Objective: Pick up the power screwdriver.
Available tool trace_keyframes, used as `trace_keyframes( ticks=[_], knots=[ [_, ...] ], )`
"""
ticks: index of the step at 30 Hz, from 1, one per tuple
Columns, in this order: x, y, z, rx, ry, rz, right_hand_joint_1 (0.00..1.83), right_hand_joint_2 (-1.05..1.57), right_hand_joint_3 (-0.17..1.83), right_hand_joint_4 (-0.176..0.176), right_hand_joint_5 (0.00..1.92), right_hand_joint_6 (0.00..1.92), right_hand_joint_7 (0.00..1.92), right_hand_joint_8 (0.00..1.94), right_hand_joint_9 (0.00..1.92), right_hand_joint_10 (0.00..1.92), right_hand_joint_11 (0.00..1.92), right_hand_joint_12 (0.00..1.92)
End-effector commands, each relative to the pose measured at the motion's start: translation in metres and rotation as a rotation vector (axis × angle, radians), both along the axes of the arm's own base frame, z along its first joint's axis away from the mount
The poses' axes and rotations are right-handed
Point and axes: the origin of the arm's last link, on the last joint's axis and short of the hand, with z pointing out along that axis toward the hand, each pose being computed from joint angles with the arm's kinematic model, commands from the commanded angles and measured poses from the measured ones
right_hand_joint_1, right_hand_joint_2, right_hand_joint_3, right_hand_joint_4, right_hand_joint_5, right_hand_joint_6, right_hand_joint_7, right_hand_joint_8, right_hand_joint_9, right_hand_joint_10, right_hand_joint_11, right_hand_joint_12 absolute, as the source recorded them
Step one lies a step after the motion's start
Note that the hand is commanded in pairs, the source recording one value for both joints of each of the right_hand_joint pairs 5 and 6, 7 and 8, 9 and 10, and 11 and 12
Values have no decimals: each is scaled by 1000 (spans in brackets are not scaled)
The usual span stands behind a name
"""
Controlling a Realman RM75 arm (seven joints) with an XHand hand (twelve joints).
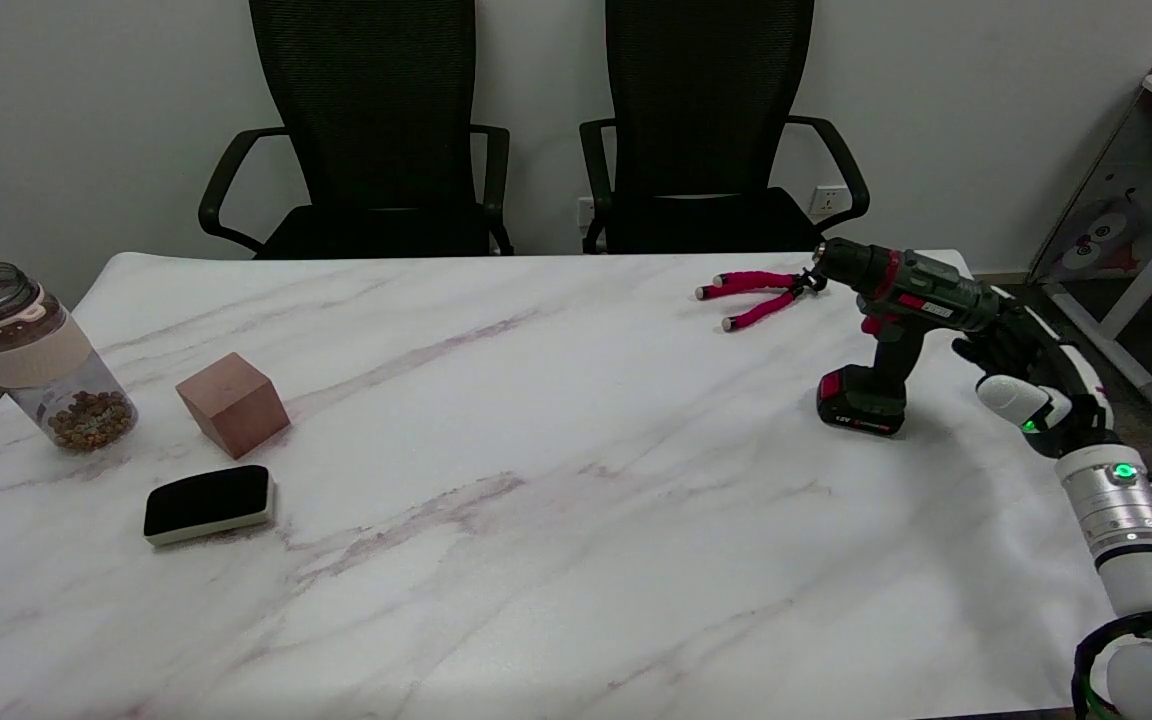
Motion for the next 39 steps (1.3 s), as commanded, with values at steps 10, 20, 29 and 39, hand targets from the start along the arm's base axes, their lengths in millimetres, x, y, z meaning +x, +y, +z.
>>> trace_keyframes(
  ticks=[10, 20, 29, 39],
  knots=[
    [-26, -35, -31, 97, -90, -24, 907, -465, 580, 85, 204, 204, 204, 204, 267, 267, 349, 349],
    [-22, -58, -43, 139, -90, 4, 906, -460, 558, 93, 205, 205, 205, 205, 274, 274, 354, 354],
    [-15, -82, -49, 174, -73, 15, 905, -455, 549, 96, 213, 213, 213, 213, 279, 279, 363, 363],
    [-14, -87, -50, 173, -78, 18, 906, -420, 540, 95, 225, 225, 225, 225, 286, 286, 371, 371]
  ],
)
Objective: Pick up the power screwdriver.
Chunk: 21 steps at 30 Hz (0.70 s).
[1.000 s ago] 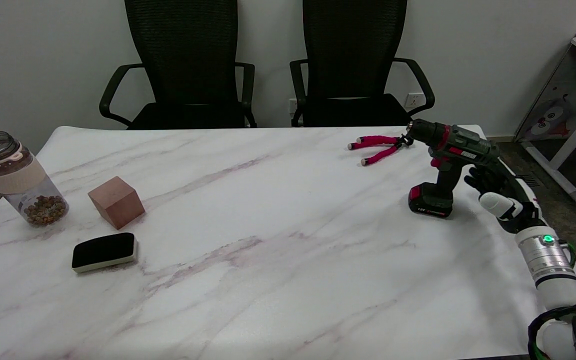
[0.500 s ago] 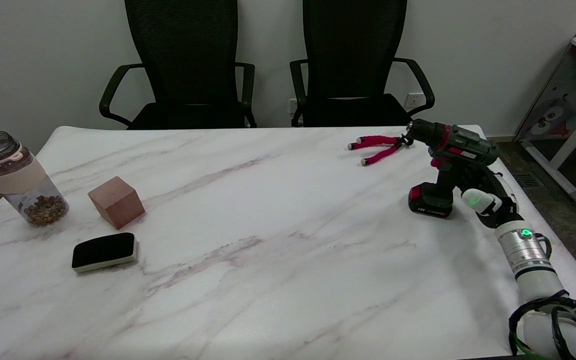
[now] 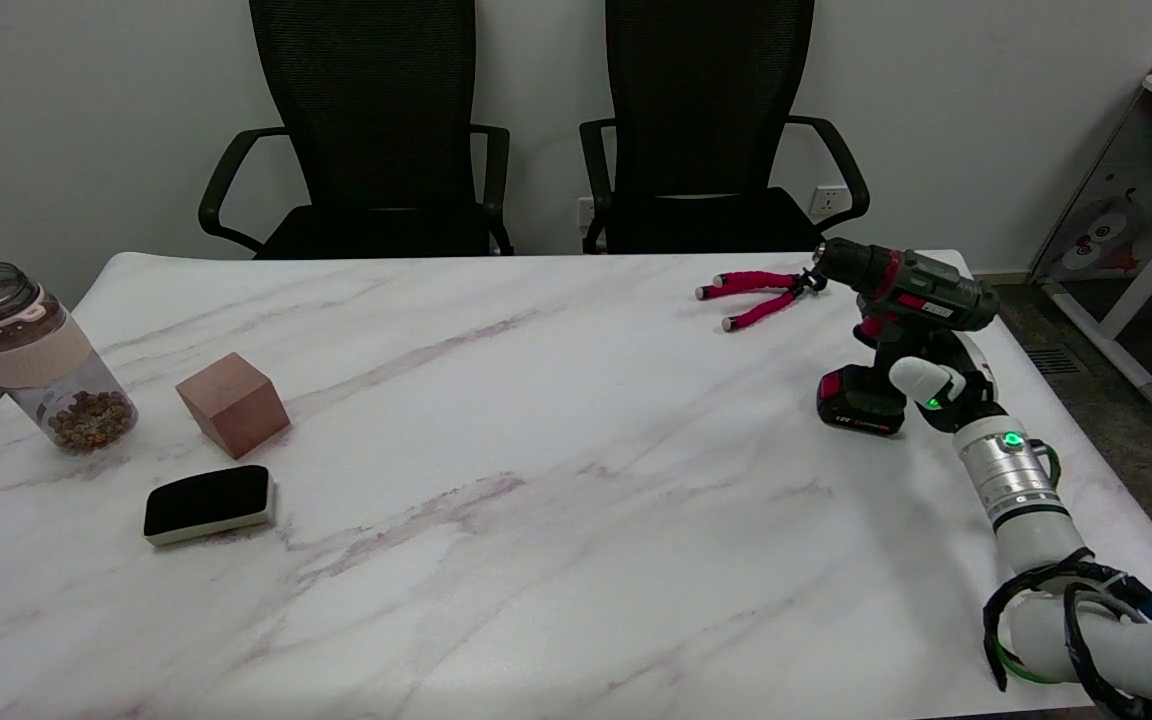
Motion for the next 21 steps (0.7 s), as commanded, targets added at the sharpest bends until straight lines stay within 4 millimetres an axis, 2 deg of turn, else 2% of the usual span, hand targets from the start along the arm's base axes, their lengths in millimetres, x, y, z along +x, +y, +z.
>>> trace_keyframes(
  ticks=[1, 10, 17, 21],
  knots=[
    [4, -21, -7, 27, 1, 11, 907, -415, 537, 94, 226, 226, 226, 226, 289, 289, 374, 374],
    [3, -19, -4, 18, 5, 7, 929, -244, 562, 88, 293, 293, 293, 293, 392, 392, 463, 463],
    [3, -16, 0, 3, 9, 7, 988, -102, 570, 94, 462, 462, 462, 462, 525, 525, 565, 565],
    [1, -15, 2, -4, 8, 0, 1016, 66, 596, 109, 653, 653, 653, 653, 669, 669, 720, 720]
  ],
)
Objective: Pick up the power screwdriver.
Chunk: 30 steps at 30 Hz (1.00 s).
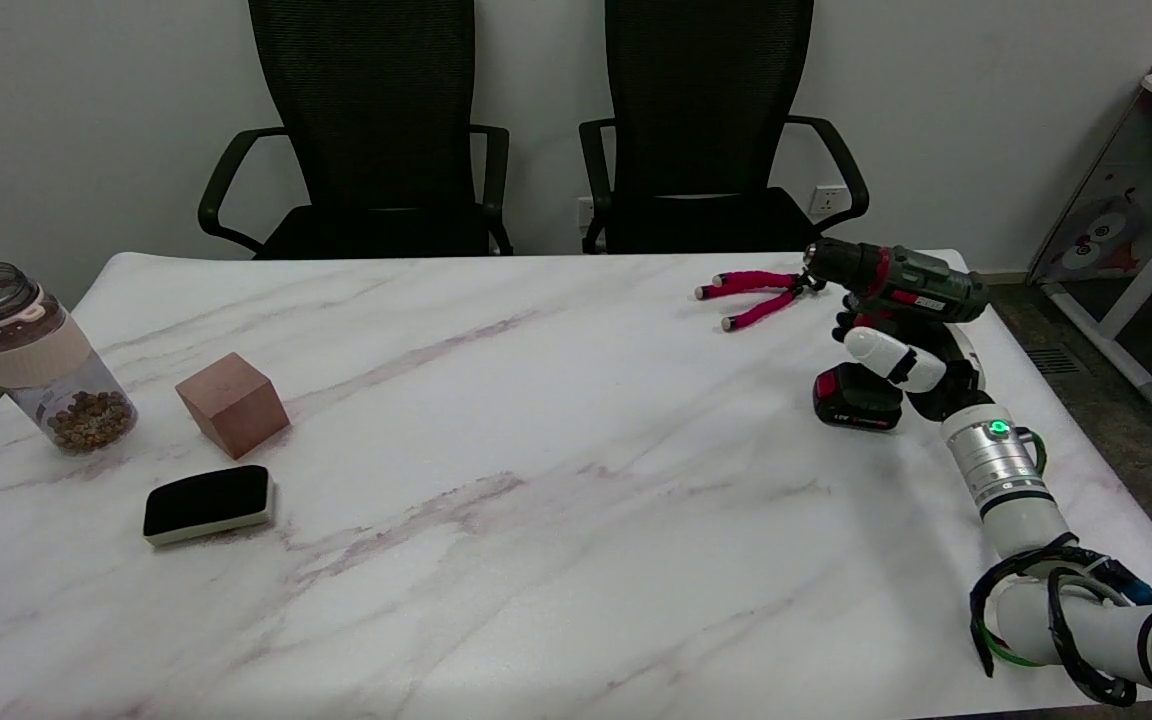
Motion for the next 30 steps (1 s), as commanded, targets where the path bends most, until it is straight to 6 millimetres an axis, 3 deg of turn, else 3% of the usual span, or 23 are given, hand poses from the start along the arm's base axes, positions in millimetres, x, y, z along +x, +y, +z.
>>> trace_keyframes(
  ticks=[1, 6, 16, 17, 18, 19, 20, 30],
  knots=[
    [-2, 0, 6, -24, -1, -8, 1019, 80, 599, 110, 667, 667, 667, 667, 681, 681, 742, 742],
    [-4, 2, 9, -37, -3, -14, 1030, 199, 583, 141, 780, 780, 780, 780, 877, 877, 983, 983],
    [-4, 2, 13, -60, -13, -13, 1051, 281, 706, 110, 906, 906, 906, 906, 1329, 1329, 1149, 1149],
    [-4, 2, 14, -63, -14, -12, 1050, 303, 756, 70, 978, 978, 978, 978, 1404, 1404, 1215, 1215],
    [-5, 1, 13, -64, -16, -11, 1049, 308, 762, 62, 990, 990, 990, 990, 1414, 1414, 1245, 1245],
    [-5, 1, 13, -66, -16, -10, 1048, 327, 791, 13, 1033, 1033, 1033, 1033, 1456, 1456, 1325, 1325],
    [-5, 2, 14, -67, -15, -11, 1044, 358, 817, 5, 1073, 1073, 1073, 1073, 1498, 1498, 1406, 1406],
    [-6, -1, 15, -89, -30, -11, 1016, 598, 877, 1, 1315, 1315, 1315, 1315, 1767, 1767, 1793, 1793]
  ],
)
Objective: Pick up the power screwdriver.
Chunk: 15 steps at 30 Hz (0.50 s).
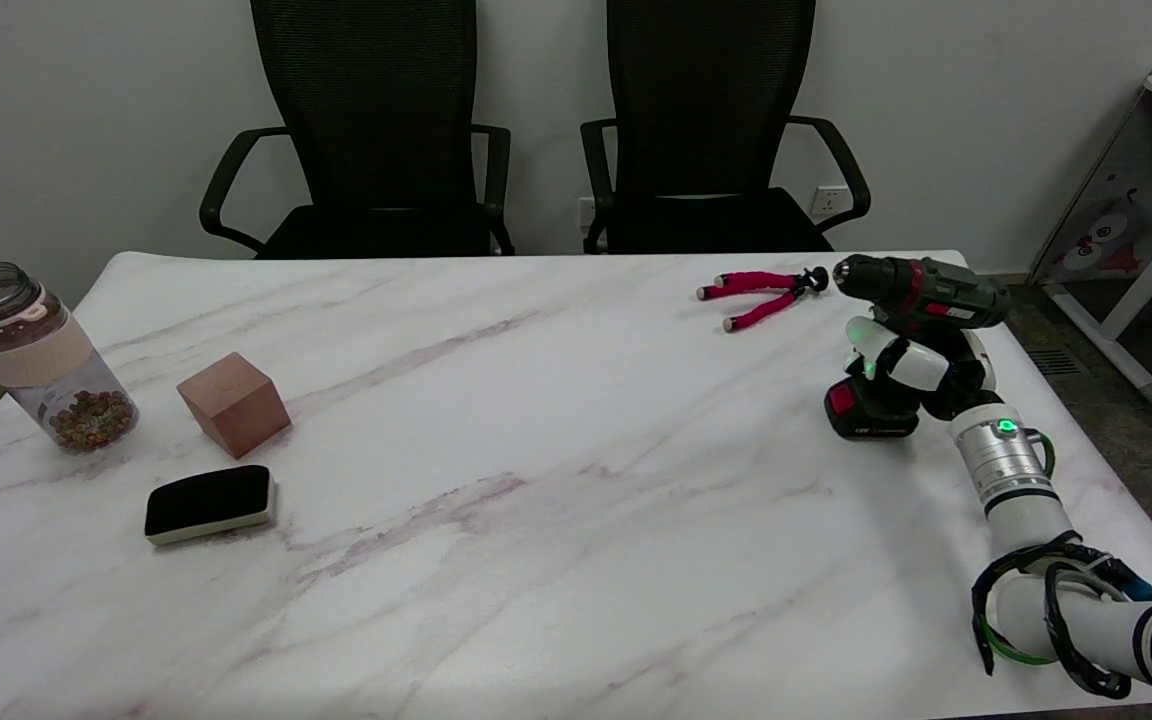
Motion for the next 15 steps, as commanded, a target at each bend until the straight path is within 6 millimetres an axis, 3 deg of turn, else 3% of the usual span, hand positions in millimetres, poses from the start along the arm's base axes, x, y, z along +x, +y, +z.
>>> trace_keyframes(
  ticks=[1, 5, 6, 7, 15],
  knots=[
    [-3, -2, 3, -36, -20, -2, 1008, 642, 873, 4, 1375, 1375, 1375, 1375, 1783, 1783, 1805, 1805],
    [-2, -3, 4, -37, -21, 3, 976, 793, 820, 17, 1585, 1585, 1585, 1585, 1898, 1898, 1901, 1901],
    [-2, -3, 4, -37, -21, 3, 968, 832, 805, 56, 1651, 1651, 1651, 1651, 1917, 1917, 1920, 1920],
    [-1, -4, 4, -36, -21, 5, 959, 853, 792, 176, 1708, 1708, 1708, 1708, 1920, 1920, 1920, 1920],
    [5, -11, -2, -24, -32, 32, 961, 815, 746, 176, 1918, 1918, 1918, 1918, 1920, 1920, 1920, 1920]
  ],
)
